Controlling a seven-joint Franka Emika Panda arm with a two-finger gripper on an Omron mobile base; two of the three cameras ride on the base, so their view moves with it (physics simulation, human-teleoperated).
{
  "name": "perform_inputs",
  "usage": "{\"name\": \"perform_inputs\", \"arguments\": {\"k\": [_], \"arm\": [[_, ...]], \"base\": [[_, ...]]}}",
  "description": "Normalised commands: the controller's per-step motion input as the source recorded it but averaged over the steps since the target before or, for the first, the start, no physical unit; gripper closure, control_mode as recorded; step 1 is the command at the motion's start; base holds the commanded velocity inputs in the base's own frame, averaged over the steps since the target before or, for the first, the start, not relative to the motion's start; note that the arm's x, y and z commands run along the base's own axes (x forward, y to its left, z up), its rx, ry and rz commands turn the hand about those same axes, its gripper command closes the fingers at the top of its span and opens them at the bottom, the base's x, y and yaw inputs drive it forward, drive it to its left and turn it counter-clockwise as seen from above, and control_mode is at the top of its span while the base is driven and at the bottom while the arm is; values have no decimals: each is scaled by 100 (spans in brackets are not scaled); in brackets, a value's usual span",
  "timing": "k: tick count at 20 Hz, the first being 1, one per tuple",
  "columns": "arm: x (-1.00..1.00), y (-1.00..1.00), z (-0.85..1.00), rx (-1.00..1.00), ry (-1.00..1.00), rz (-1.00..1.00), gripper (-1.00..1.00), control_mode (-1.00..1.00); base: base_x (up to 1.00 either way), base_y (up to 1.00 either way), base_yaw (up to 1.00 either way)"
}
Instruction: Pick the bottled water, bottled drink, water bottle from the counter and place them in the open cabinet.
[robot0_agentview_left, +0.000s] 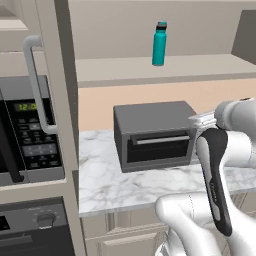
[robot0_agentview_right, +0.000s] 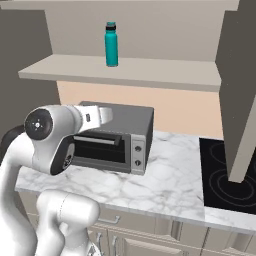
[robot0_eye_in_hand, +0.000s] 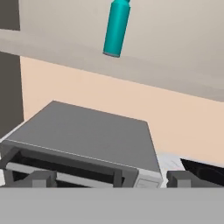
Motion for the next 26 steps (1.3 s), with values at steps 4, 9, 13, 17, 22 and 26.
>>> {"name": "perform_inputs", "arguments": {"k": [4,9,13,17,22,26], "arm": [[0,0,0,0,1,-1,-100,-100],[0,4,0,0,1,-4,-100,-100],[0,0,0,0,0,0,-100,100],[0,0,0,0,0,0,-100,100],[0,0,0,0,0,0,-100,100],[0,0,0,0,0,0,-100,100]], "base": [[0,0,0],[0,0,0],[0,23,-31],[0,26,-43],[0,23,-47],[-3,7,-46]]}}
